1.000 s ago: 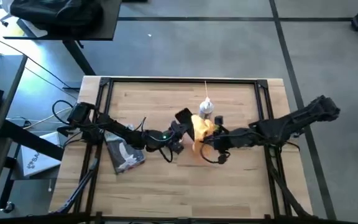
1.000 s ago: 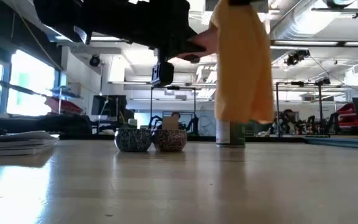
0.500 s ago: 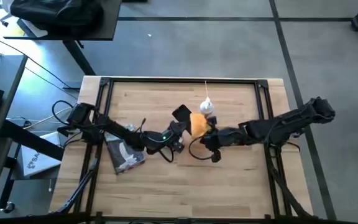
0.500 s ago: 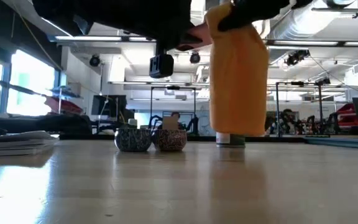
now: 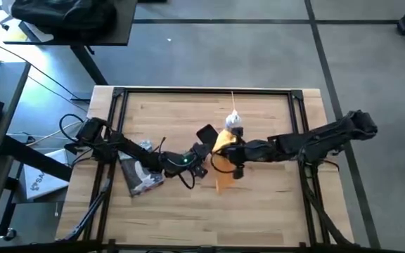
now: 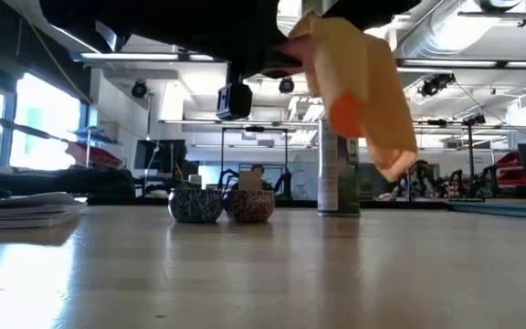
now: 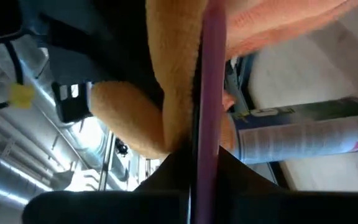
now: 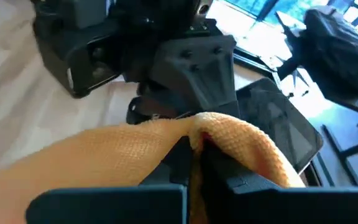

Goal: Apply microfiber cloth
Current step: Wipe the cellphone with the microfiber cloth

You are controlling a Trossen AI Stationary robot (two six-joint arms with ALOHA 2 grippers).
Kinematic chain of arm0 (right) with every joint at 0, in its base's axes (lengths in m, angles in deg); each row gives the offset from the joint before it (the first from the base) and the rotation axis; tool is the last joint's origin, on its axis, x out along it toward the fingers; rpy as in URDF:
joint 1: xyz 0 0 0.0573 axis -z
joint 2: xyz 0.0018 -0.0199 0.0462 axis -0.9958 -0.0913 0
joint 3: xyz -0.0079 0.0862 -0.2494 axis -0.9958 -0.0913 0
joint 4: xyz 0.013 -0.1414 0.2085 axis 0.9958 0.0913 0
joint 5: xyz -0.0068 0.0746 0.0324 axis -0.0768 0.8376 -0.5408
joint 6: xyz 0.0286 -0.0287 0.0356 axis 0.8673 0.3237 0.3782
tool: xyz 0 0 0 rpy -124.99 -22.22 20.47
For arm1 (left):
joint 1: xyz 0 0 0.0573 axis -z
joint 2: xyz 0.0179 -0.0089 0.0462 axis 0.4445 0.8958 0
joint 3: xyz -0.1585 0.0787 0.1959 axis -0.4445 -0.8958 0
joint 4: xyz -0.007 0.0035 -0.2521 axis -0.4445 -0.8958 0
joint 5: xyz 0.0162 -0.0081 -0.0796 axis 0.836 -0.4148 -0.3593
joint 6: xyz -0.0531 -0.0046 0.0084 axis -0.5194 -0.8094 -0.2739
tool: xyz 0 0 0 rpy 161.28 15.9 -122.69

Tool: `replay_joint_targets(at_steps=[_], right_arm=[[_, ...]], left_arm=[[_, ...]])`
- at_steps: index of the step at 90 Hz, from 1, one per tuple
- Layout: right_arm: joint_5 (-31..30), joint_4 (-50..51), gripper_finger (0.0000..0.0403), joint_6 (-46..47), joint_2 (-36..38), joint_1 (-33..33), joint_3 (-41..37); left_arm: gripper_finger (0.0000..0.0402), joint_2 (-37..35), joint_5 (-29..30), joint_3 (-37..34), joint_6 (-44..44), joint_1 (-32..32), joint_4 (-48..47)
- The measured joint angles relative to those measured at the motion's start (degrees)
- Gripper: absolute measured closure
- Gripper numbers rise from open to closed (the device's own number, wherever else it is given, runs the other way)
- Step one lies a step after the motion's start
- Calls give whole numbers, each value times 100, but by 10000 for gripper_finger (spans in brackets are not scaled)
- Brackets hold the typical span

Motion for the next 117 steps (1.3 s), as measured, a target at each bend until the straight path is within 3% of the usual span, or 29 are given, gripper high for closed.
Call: replay_joint_targets(at_steps=[12,45,93,117], right_arm=[[376,-42,403,-6,-86,-62,8],[-240,666,403,222,476,-502,-22],[-419,-409,403,-227,81,-312,-13],[-525,-650,403,6,104,-718,7]], left_arm=[[394,4,108,-3,-70,-24,-2],[394,-7,214,-2,-199,2,233],[394,-15,-87,-4,-30,135,741],[394,-11,-320,-134,-51,192,1569]])
